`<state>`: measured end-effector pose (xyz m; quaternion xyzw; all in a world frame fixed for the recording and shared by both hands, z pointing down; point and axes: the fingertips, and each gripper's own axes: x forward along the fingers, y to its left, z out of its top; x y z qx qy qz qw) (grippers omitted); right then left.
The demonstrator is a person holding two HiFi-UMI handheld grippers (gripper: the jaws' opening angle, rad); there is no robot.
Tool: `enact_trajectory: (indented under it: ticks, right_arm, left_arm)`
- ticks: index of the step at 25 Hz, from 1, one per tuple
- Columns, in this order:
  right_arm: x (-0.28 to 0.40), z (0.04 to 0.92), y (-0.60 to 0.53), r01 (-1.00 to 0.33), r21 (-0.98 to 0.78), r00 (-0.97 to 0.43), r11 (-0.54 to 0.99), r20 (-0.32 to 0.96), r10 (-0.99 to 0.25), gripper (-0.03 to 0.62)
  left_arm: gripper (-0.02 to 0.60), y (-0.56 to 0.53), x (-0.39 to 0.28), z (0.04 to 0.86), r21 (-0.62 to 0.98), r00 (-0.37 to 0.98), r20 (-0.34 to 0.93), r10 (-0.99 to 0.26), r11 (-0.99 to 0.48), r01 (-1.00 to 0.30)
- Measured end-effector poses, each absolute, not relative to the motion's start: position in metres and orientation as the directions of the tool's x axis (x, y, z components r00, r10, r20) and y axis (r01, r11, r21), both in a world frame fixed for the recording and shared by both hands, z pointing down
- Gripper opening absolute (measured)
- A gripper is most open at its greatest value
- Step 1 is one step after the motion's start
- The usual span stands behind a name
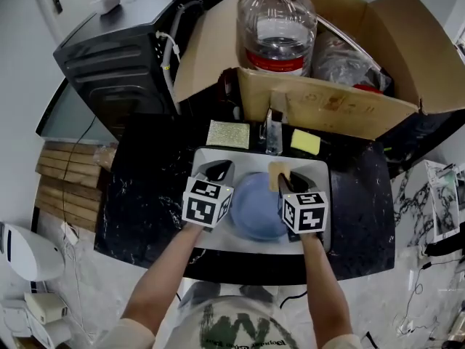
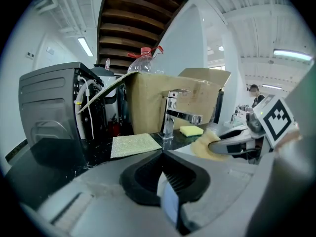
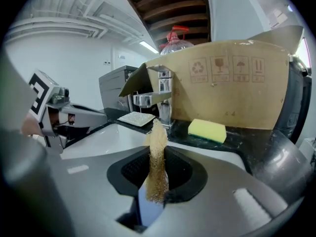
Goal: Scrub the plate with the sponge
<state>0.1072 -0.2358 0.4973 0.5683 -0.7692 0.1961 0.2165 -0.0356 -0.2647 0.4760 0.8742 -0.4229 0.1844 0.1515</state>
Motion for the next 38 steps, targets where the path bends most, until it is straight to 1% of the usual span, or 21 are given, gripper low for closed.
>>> enact_trajectory:
  ticks: [4, 13, 24, 28, 38]
  right_arm:
    - [0.088, 0.518, -0.239, -0.943, -0.108, -0.315, 0.314, 0.591, -0.743, 0.072]
    - [0.048, 0.56, -0.243, -0.907, -0.169, -0.398, 0.387, 0.646, -0.652, 0.071]
    - [0.003, 0.609, -0.235, -0.853, -0.269, -0.493, 0.447, 0.699, -0.518, 0.071]
    - [-0.005, 0.623, -0.23, -0.848, -0.279, -0.496, 0.45, 0.717, -0.49, 0.071]
    - [0.007, 0.644, -0.233, -0.881, -0.252, -0.439, 0.401, 0.75, -0.495, 0.072]
  left_arm:
    - [0.003, -0.264, -0.036, 0.485, 0.12, 0.575, 0.461, -0.676, -0.594, -0.795]
    - [0.003, -0.264, -0.046, 0.501, 0.136, 0.561, 0.476, -0.677, -0.573, -0.808]
    - [0.003, -0.263, -0.052, 0.513, 0.122, 0.549, 0.503, -0.668, -0.573, -0.81]
    - [0.003, -0.262, -0.055, 0.516, 0.124, 0.543, 0.508, -0.669, -0.567, -0.815]
    - [0.003, -0.262, -0.058, 0.517, 0.122, 0.538, 0.507, -0.673, -0.562, -0.818]
